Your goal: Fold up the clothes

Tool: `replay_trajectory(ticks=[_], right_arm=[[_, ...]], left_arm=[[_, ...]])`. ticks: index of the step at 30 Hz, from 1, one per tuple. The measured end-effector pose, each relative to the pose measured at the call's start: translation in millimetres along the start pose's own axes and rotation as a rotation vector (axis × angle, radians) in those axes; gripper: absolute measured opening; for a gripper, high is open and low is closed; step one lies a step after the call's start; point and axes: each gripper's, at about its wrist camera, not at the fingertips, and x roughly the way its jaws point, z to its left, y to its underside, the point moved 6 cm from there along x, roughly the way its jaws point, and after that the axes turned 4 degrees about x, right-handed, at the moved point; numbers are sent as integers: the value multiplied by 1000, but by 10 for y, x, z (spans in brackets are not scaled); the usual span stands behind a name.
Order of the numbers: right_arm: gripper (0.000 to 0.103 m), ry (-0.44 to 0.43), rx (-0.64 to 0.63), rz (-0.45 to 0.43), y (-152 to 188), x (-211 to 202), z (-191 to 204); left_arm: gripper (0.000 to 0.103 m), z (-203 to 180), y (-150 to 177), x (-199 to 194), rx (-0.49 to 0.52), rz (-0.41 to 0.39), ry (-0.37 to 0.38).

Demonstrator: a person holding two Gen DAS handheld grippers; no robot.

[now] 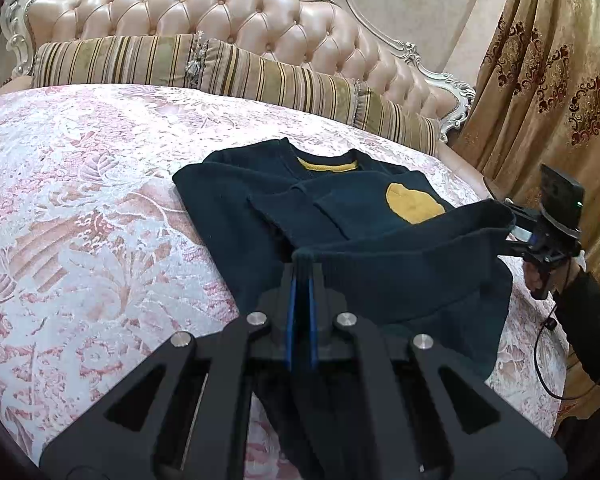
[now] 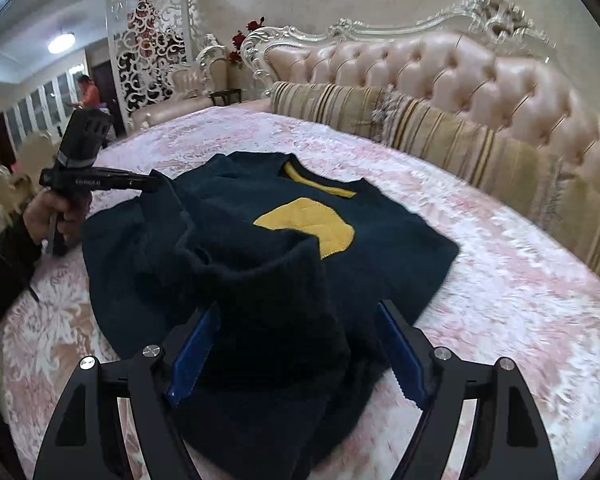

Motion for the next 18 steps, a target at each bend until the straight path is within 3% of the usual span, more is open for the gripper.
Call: replay_trajectory(ticks=[2,3,4,5,6,7,8,11,13,15,18], right_arm=[[79,-53,9,6,-13,72,-20],[67,-69,19,8,-11,85,-27],[47,-84,31,10,-9,93,-33],[23,-98,42,12,-6,101,-39],[21,-91,44,4,-3,90,-44],[20,-85,42,-2,7,85,-39],[20,-81,40,-2,24,82,-24],[26,-48,42,-11,44,83,-11],[42,-28,58,0,50,99,-30],[67,-20,71,-6,49,89,-54],[75,-6,92,-17,68,62,-91]], left_arm=[[8,5,0,-3,-2,0,1],[9,9,2,-9,-4,-2,-1],[13,10,3,-16,-2,-4,-1],[27,9,5,-23,1,-6,-1],[37,2,3,-40,6,-13,1],[60,-7,0,-61,13,-22,3],[67,-17,-2,-81,20,-31,5],[67,-57,-2,-110,47,-39,12],[67,-69,-3,-84,50,-30,13],[60,-88,-6,-49,53,-21,22],[34,-98,6,-11,60,-1,18]])
